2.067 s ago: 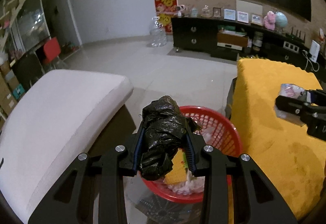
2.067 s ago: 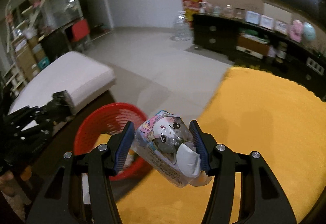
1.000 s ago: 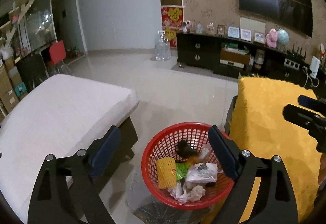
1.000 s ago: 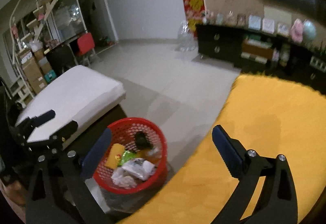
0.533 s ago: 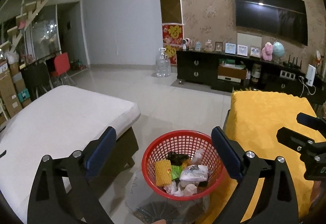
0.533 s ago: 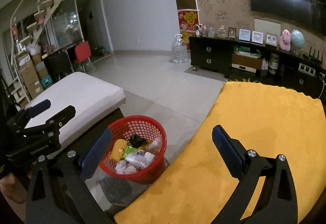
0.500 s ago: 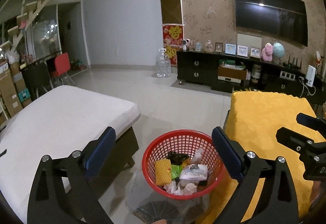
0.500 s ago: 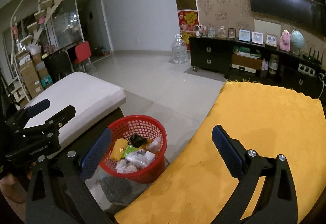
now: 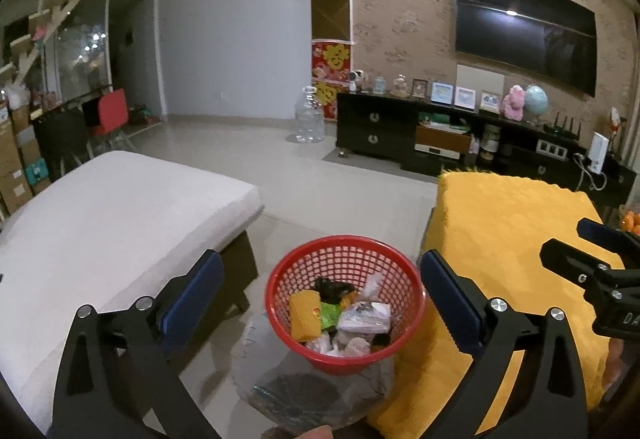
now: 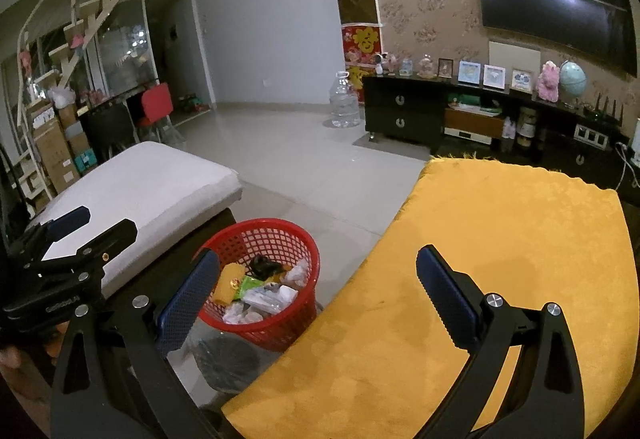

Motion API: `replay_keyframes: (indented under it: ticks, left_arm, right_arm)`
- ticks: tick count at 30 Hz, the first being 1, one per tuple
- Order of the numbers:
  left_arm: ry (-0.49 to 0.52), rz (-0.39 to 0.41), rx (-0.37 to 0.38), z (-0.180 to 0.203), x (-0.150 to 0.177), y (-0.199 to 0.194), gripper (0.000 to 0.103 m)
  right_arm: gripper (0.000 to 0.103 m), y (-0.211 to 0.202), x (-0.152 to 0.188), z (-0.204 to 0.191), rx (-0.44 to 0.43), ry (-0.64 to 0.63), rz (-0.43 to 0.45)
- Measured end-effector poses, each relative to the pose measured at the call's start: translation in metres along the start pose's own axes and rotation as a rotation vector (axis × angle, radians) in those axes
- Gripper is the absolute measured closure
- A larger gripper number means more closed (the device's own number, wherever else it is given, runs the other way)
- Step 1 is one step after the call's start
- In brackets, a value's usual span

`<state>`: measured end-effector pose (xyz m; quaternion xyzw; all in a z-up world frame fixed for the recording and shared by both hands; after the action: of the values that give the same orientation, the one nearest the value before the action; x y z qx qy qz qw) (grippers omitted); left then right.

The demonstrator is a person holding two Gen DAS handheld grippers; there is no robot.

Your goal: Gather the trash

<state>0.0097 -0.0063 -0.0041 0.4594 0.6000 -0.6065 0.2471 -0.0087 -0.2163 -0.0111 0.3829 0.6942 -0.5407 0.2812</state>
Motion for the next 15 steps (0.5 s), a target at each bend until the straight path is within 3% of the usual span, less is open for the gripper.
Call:
replay_keyframes:
  ticks: [15]
  left_arm:
    - [0.004, -0.008, -0.001, 0.005, 0.005, 0.004, 0.008]
  right_arm:
    - [0.007, 0.011, 0.007, 0.001, 0.011, -0.012, -0.028]
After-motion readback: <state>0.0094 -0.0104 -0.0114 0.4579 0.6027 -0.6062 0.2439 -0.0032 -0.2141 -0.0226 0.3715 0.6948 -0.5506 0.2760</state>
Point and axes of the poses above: each gripper's, at about its wrist camera, not at the fingertips, and y roughly the way its jaws point, z to its right, x to its underside, the point moved 1 cm from there along y, roughly the way its jaws point, and after that the axes turned 9 degrees about y, right-handed, at the moved point
